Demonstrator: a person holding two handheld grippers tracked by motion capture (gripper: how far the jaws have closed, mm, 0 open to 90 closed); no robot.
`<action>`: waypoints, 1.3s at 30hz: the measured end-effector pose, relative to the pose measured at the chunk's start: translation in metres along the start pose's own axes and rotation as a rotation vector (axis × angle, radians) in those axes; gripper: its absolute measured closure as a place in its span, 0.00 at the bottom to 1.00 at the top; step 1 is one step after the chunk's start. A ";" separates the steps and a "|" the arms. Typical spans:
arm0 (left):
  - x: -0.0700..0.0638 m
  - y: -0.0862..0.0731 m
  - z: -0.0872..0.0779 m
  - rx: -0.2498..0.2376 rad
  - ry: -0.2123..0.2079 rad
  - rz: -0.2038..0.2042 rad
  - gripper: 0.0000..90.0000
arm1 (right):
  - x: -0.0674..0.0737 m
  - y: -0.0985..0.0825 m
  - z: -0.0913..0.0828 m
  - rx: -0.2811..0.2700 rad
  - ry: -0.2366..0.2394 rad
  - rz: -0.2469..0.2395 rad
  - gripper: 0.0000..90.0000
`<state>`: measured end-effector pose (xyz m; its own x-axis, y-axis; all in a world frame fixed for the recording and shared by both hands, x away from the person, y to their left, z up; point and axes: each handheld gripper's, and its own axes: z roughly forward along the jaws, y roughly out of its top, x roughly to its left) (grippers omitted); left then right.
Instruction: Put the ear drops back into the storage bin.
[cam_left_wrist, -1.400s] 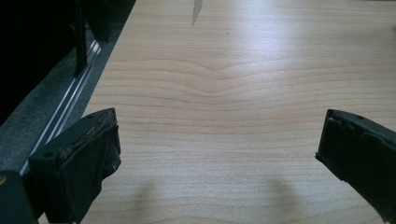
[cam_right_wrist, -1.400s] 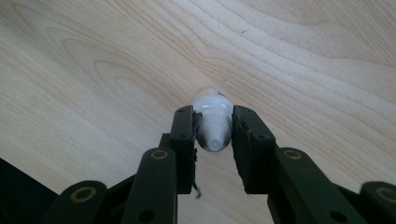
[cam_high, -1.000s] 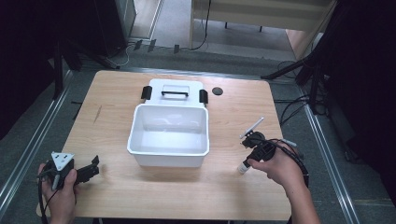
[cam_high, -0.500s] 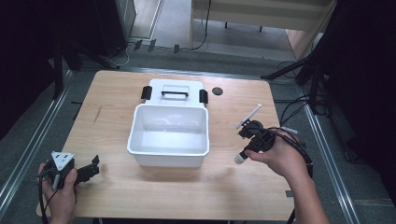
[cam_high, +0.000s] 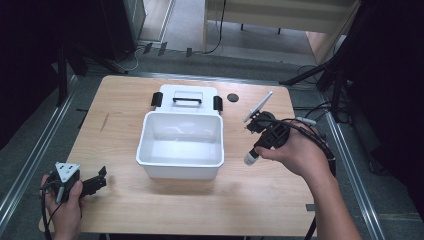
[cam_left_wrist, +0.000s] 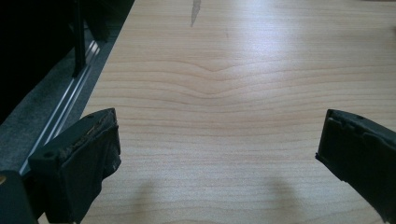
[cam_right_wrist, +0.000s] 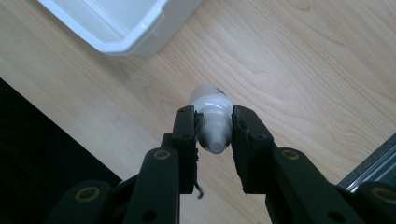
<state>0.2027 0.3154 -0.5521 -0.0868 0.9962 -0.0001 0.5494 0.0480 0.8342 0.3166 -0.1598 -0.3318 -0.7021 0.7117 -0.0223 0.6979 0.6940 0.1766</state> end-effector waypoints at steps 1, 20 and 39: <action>0.000 0.000 0.000 0.000 0.000 0.000 0.00 | 0.001 0.002 -0.002 0.002 0.003 0.002 0.80; 0.000 0.000 0.000 0.000 0.000 0.004 0.00 | 0.042 0.050 -0.028 -0.015 0.023 -0.060 0.80; -0.001 0.000 0.000 -0.001 -0.004 0.007 0.00 | 0.066 0.078 0.014 0.040 0.045 -0.137 0.80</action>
<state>0.2029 0.3148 -0.5520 -0.0793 0.9968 0.0036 0.5494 0.0406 0.8346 0.3268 -0.0577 -0.3329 -0.7965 0.6047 0.0011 0.5992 0.7891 0.1354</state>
